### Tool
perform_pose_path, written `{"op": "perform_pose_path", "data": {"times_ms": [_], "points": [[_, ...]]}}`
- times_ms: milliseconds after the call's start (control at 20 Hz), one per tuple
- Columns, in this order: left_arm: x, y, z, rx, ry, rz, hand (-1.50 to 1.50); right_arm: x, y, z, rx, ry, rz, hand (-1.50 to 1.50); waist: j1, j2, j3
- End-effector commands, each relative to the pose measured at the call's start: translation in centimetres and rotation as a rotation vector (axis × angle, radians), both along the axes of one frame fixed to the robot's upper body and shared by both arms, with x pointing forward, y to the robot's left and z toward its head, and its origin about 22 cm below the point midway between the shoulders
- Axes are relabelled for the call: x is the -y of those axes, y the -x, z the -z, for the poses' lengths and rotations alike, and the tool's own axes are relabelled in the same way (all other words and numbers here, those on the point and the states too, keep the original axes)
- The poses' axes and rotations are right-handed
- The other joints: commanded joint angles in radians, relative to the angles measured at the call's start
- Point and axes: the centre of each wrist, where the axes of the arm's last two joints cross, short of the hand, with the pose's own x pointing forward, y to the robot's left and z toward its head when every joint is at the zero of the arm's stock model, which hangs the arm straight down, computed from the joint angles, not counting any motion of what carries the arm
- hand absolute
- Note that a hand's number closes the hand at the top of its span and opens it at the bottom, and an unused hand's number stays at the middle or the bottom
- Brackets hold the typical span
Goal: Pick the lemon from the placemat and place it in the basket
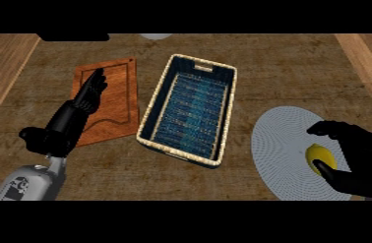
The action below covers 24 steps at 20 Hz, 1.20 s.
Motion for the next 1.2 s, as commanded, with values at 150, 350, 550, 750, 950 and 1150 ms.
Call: {"op": "perform_pose_path", "data": {"times_ms": [150,350,550,750,950,1150], "points": [[-0.9,-0.4,-0.8,0.022,-0.044,0.008,0.00,-0.3,5.3,2.4,0.042,0.186,0.204,-1.50,-0.014,-0.004,-0.006],[-0.9,0.2,-0.7,0.007,-0.037,-0.016,0.00,4.5,4.9,-2.4,0.058,0.439,0.439,-1.50,-0.021,-0.007,-0.009],[-1.1,1.0,0.2,0.003,-0.032,-0.015,0.00,8.3,5.5,-7.7,0.031,0.654,0.568,-1.50,-0.020,-0.007,-0.010],[-1.7,1.0,0.7,-0.003,-0.036,0.006,0.00,10.2,5.5,-11.8,-0.098,0.973,0.436,-1.50,-0.011,-0.002,-0.010],[-1.8,0.5,0.5,0.020,-0.036,-0.006,0.00,10.1,5.7,-14.4,-0.235,1.056,0.254,-1.50,-0.013,-0.003,-0.008],[-1.5,1.4,0.7,0.023,-0.041,0.005,0.00,12.9,6.9,-15.3,-0.301,1.045,0.170,-1.50,-0.008,-0.004,-0.006]]}}
